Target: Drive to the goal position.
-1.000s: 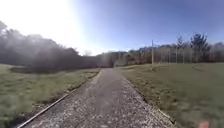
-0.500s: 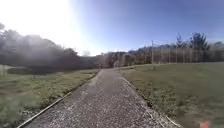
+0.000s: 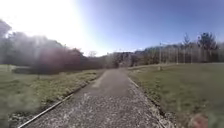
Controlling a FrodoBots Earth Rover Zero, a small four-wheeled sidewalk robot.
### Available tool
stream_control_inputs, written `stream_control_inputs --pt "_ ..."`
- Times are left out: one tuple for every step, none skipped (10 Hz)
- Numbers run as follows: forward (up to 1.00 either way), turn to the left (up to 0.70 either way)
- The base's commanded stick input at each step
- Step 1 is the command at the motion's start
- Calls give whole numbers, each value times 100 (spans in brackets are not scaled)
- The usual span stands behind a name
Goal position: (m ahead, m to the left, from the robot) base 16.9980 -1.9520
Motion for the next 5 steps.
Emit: stream_control_inputs --pt "50 0" --pt "50 0" --pt "50 0" --pt "50 0" --pt "50 0"
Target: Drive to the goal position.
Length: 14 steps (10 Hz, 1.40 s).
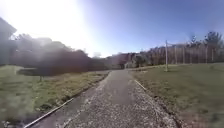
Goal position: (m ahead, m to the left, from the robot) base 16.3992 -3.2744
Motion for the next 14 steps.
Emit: stream_control_inputs --pt "50 0" --pt "50 0" --pt "50 0" --pt "50 0" --pt "50 0" --pt "50 0" --pt "50 0" --pt "50 0" --pt "50 0" --pt "50 0" --pt "50 0" --pt "50 0" --pt "50 0" --pt "50 0"
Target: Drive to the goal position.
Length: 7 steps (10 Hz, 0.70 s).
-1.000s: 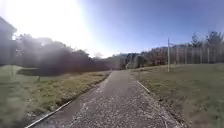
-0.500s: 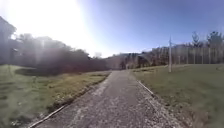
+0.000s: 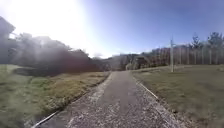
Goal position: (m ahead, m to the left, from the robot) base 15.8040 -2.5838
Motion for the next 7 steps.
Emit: stream_control_inputs --pt "50 0" --pt "50 0" --pt "50 0" --pt "50 0" --pt "50 0" --pt "50 0" --pt "50 0"
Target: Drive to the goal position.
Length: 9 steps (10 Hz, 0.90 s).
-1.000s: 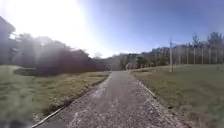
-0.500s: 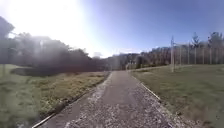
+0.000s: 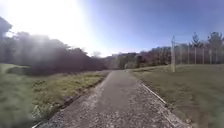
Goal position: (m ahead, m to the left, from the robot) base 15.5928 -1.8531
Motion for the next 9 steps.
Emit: stream_control_inputs --pt "50 0" --pt "50 0" --pt "50 0" --pt "50 0" --pt "50 0" --pt "50 0" --pt "50 0" --pt "50 0" --pt "50 0"
